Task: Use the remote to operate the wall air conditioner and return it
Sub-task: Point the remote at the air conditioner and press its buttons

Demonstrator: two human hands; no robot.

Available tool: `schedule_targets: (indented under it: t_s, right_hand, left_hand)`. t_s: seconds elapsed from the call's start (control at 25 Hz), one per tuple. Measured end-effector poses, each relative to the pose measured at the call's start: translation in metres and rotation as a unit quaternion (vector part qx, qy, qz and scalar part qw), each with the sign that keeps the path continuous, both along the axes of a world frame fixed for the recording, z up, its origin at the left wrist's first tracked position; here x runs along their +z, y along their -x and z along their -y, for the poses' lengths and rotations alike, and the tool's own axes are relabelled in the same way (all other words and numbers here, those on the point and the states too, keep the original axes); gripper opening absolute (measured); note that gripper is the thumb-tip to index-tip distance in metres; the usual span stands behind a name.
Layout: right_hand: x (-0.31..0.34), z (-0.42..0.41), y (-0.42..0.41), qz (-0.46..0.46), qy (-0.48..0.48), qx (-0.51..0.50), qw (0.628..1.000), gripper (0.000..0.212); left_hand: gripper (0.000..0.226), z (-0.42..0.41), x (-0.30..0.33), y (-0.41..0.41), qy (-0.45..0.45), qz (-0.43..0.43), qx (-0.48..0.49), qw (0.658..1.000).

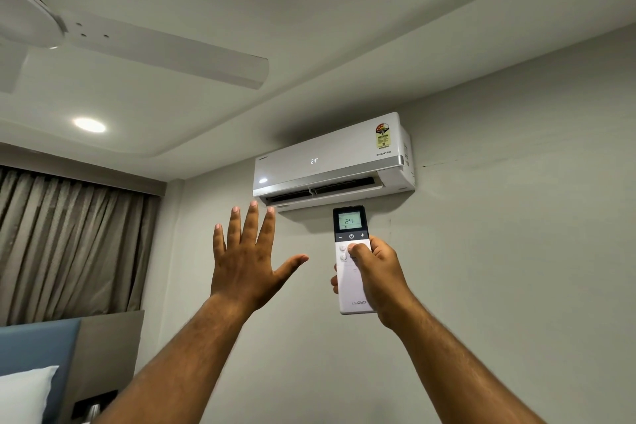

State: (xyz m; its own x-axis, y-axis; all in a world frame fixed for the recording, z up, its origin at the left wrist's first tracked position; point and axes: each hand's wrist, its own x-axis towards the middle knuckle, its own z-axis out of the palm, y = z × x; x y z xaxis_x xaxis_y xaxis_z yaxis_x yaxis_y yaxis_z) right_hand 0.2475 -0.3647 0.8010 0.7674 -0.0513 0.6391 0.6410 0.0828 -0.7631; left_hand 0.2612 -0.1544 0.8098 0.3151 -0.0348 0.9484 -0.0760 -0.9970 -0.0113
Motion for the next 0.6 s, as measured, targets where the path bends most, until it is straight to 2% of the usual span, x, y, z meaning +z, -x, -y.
schedule_targets:
  t_s: [0.4,0.52,0.6]
  right_hand:
    - [-0.001,-0.018,-0.001,-0.025,-0.041,0.062,0.997,0.029]
    - [-0.003,-0.032,-0.003,-0.031,-0.037,0.058,0.997,0.029]
    - [-0.005,-0.045,-0.005,-0.036,-0.013,0.024,0.999,0.031]
  left_hand:
    - [0.104,-0.013,-0.007,-0.002,0.02,-0.014,0.002,1.0]
    - [0.097,-0.015,-0.011,-0.001,0.067,-0.028,-0.042,0.997]
    - [0.088,-0.016,-0.014,0.0,0.127,-0.043,-0.109,0.985]
